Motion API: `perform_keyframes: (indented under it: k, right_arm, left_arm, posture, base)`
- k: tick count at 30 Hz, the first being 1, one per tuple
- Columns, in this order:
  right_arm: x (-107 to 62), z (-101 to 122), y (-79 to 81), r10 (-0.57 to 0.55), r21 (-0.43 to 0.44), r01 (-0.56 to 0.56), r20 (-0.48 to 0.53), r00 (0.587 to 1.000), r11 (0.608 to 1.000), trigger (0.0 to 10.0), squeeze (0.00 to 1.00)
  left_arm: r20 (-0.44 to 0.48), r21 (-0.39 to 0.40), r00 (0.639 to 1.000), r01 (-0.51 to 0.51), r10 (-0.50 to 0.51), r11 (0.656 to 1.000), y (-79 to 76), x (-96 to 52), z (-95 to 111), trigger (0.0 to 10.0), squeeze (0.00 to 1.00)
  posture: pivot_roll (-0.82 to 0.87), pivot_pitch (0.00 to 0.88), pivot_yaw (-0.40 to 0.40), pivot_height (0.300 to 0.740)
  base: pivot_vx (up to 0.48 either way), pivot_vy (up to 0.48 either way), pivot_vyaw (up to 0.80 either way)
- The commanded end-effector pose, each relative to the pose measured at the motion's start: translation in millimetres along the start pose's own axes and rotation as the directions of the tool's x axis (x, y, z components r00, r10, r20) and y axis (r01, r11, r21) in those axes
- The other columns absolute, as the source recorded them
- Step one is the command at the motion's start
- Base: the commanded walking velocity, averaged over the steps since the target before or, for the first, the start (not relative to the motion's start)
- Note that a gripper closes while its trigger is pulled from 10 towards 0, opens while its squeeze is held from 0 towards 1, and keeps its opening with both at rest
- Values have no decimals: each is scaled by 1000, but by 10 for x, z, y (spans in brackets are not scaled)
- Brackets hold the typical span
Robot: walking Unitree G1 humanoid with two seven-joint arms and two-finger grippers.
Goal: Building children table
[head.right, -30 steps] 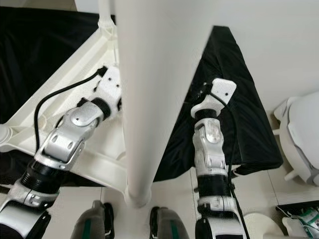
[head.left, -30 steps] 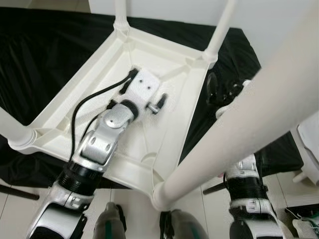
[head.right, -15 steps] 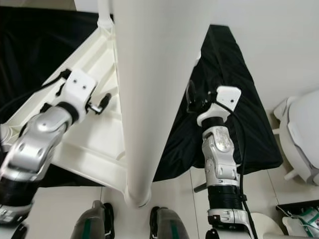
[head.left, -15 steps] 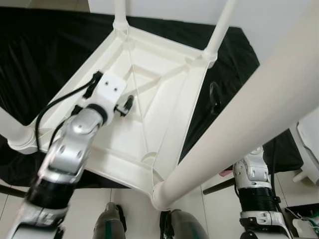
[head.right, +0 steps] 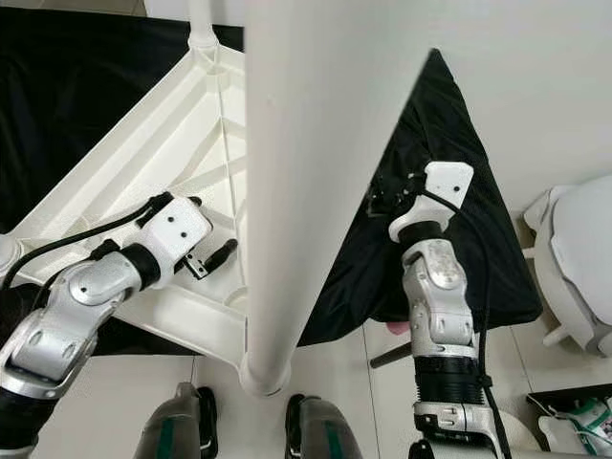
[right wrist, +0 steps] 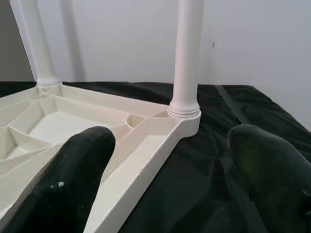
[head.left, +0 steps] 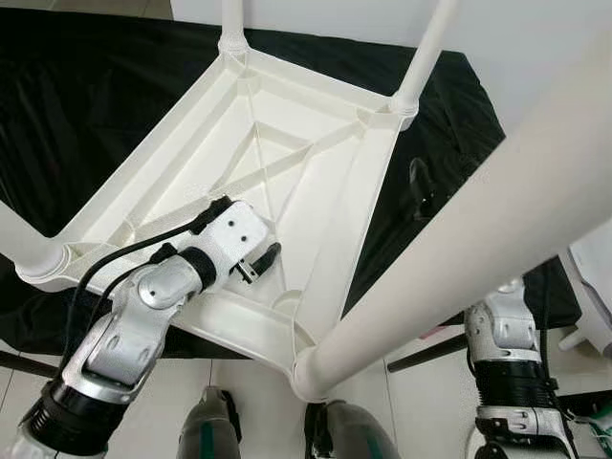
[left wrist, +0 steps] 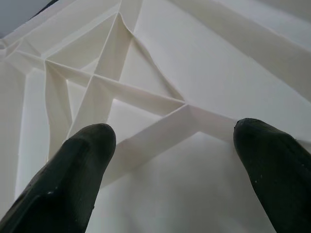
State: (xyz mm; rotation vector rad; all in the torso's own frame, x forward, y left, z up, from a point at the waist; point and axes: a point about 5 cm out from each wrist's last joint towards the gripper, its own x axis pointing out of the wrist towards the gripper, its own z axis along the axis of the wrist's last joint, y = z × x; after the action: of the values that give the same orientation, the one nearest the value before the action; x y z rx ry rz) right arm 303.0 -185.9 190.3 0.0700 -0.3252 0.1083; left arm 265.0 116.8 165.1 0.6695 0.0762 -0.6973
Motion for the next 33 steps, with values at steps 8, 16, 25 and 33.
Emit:
perform_keyframes:
  k: [8, 16, 25, 33]
  right_arm:
    - [-116, 84, 34, 22, 64, -23, 4, 1000, 998, 10000, 0]
    - [-201, 120, 162, 66, 163, -67, 13, 998, 984, 10000, 0]
    - [-410, 102, 164, 188, 211, -174, -48, 981, 962, 10000, 0]
    - [-640, 218, -171, 330, 167, -308, -125, 936, 937, 10000, 0]
  left_arm:
    - [-60, -31, 989, -138, 136, 990, -49, 154, -80, 10000, 0]
    - [-66, -75, 964, -261, 257, 962, 7, 355, 38, 10000, 0]
    - [-39, -100, 960, -282, 279, 954, 42, 546, 183, 10000, 0]
    - [-10, -104, 960, -279, 280, 955, 104, 811, 308, 10000, 0]
  posture:
    - [-101, 157, -89, 740]
    - [-93, 165, -75, 740]
    - [-112, 185, -50, 740]
    - [-155, 192, -23, 740]
  base:
    - [0, 0, 0]
    - [0, 0, 0]
    - [0, 0, 0]
    - [0, 0, 0]
